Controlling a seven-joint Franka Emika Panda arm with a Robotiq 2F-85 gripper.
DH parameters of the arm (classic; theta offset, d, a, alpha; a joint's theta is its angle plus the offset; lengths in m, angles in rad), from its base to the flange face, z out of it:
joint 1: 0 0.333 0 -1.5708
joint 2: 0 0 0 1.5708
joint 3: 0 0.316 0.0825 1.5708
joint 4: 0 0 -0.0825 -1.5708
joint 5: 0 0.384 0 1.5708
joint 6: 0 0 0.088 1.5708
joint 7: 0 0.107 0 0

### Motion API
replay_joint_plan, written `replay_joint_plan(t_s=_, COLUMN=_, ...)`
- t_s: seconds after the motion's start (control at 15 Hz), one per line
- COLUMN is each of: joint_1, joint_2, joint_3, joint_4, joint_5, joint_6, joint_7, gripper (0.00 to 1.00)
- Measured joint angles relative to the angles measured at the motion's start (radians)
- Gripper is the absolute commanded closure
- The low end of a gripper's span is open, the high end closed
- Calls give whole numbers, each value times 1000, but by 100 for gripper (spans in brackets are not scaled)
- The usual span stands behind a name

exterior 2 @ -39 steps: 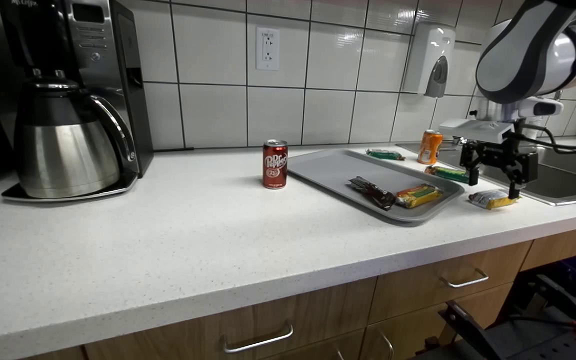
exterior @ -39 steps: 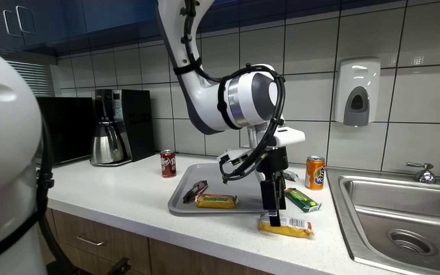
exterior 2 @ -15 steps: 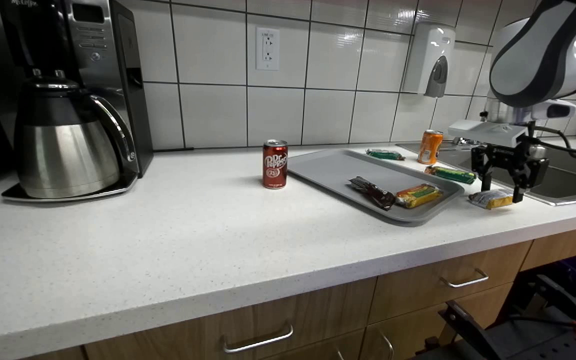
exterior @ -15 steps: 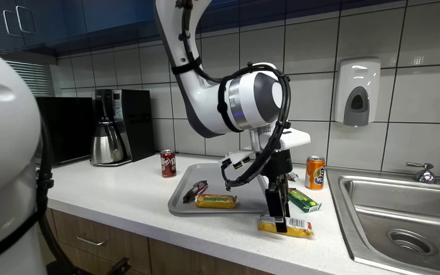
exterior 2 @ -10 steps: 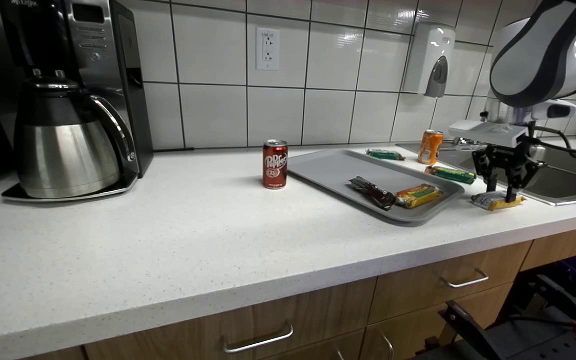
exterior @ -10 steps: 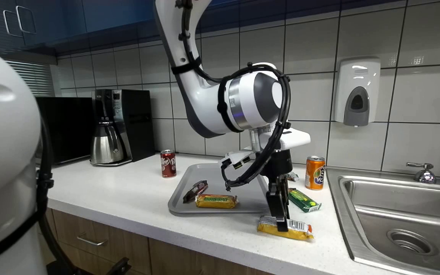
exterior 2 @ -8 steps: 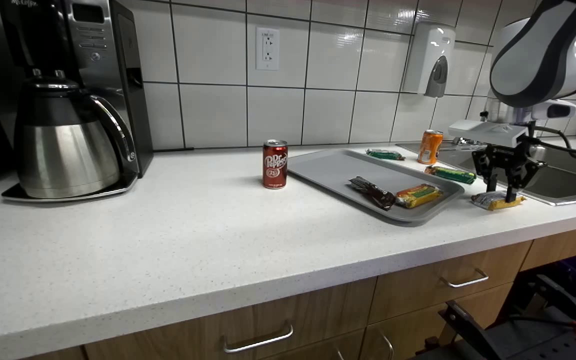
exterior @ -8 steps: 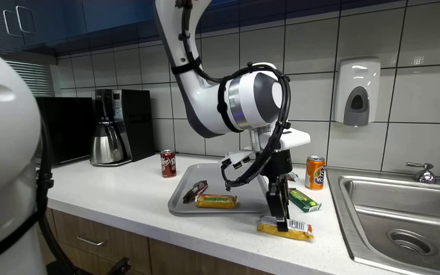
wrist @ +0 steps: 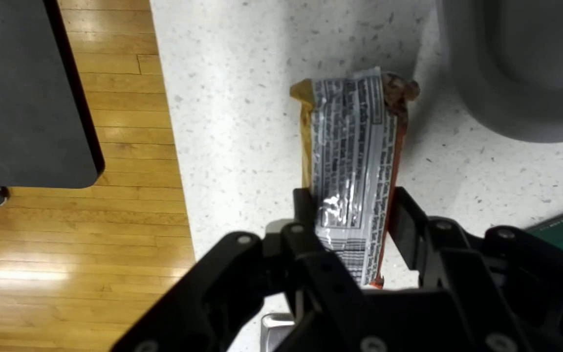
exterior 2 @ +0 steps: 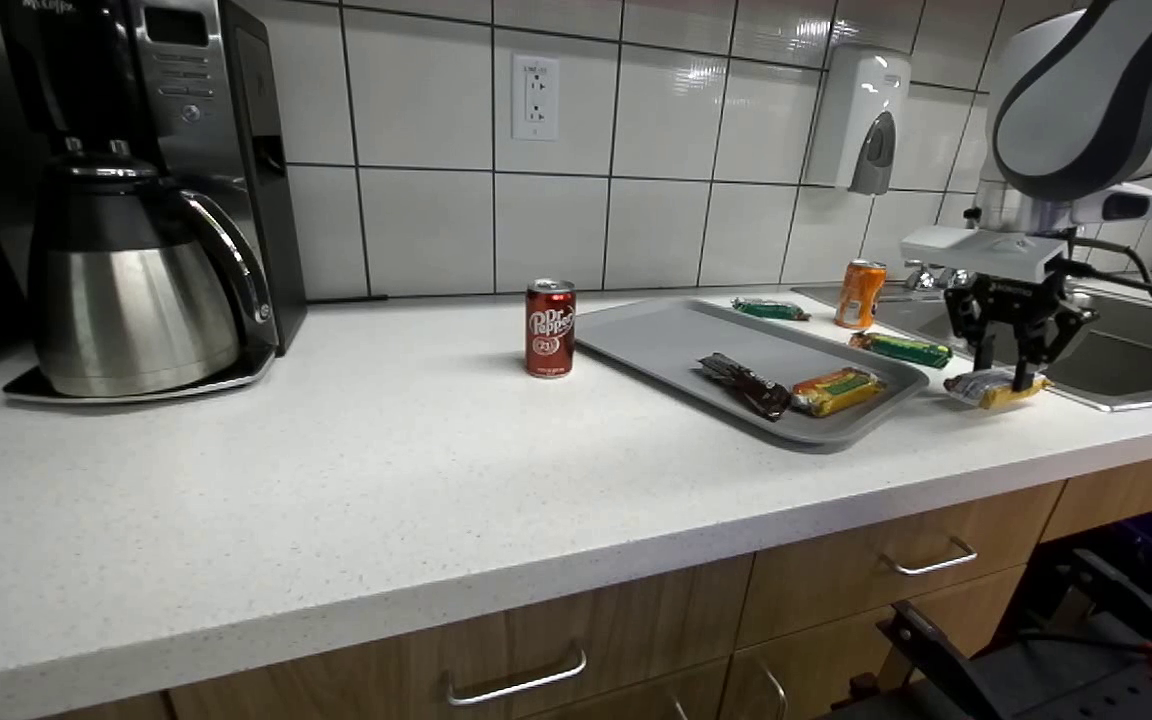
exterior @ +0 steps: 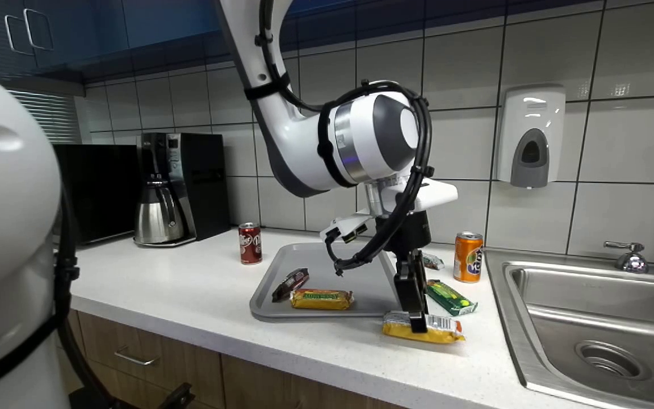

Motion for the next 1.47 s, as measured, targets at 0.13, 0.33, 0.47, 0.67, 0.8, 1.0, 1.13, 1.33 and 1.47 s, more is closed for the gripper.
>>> replay_joint_plan(t_s=0.13, joint_1=0, joint_2=-31, joint_3=11, joint_4=-11, joint_5=-1, joint_6=0, joint_7=0, gripper=83)
replay_joint_plan(t_s=0.33, joint_1=0, joint_2=-63, joint_3=41, joint_4=-16, joint_5=-1, joint_6=0, joint_7=0, gripper=83)
replay_joint_plan(t_s=0.47, joint_1=0, joint_2=-73, joint_3=65, joint_4=-15, joint_5=1, joint_6=0, joint_7=0, gripper=83)
replay_joint_plan(t_s=0.67, joint_1=1, joint_2=-76, joint_3=102, joint_4=-7, joint_5=11, joint_6=0, joint_7=1, gripper=83)
replay_joint_plan(t_s=0.8, joint_1=2, joint_2=-75, joint_3=123, joint_4=1, joint_5=21, joint_6=0, joint_7=2, gripper=83)
replay_joint_plan(t_s=1.0, joint_1=7, joint_2=-69, joint_3=153, joint_4=22, joint_5=47, joint_6=0, joint_7=2, gripper=83)
replay_joint_plan(t_s=1.13, joint_1=16, joint_2=-58, joint_3=170, joint_4=42, joint_5=63, joint_6=0, joint_7=2, gripper=83)
replay_joint_plan(t_s=1.33, joint_1=36, joint_2=-33, joint_3=192, joint_4=77, joint_5=74, joint_6=0, joint_7=2, gripper=83)
replay_joint_plan(t_s=1.47, joint_1=53, joint_2=-8, joint_3=199, joint_4=105, joint_5=81, joint_6=0, joint_7=2, gripper=83)
